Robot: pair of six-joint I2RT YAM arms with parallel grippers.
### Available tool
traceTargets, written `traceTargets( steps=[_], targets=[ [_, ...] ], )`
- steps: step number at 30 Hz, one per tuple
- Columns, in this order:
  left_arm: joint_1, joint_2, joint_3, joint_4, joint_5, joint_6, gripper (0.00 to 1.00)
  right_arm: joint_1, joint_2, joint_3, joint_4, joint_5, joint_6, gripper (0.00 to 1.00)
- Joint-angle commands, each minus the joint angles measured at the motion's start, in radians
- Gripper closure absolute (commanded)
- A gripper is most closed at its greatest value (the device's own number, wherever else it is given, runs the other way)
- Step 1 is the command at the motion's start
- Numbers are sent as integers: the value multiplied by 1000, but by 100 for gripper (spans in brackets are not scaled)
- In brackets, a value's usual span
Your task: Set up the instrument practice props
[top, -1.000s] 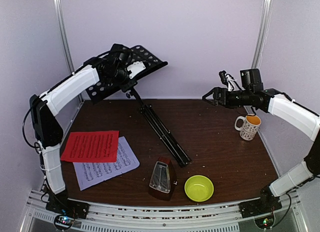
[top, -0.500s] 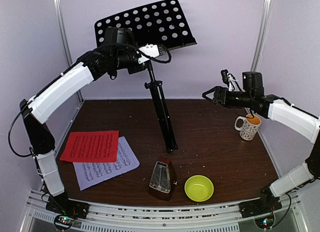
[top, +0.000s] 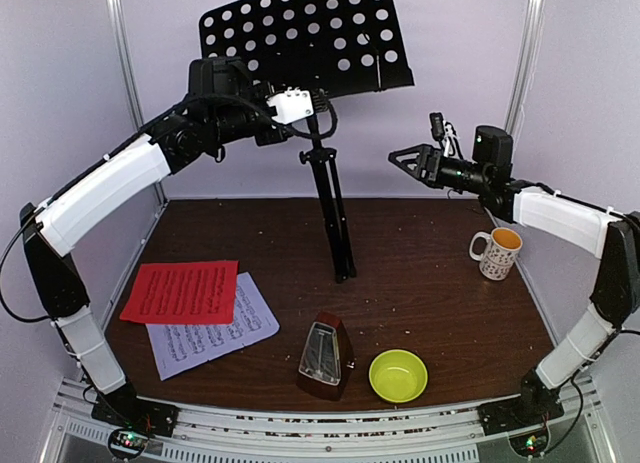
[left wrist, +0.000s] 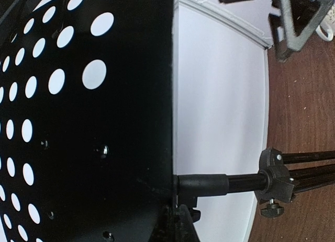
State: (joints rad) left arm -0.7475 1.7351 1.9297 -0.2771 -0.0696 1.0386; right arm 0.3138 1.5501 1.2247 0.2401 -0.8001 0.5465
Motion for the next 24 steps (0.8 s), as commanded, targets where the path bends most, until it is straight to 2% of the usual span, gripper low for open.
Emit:
traceTargets(
  steps=[1,9,24],
  targets=[
    [-8,-143,18,434,151,21,100,2,73,118,177,-119,73,22],
    [-27,-170,-10,399,176,63,100,39,202,265,350,-222,234,30],
    [-75,-146,-1,418,205,101,100,130,300,364,378,-250,281,36]
  ],
)
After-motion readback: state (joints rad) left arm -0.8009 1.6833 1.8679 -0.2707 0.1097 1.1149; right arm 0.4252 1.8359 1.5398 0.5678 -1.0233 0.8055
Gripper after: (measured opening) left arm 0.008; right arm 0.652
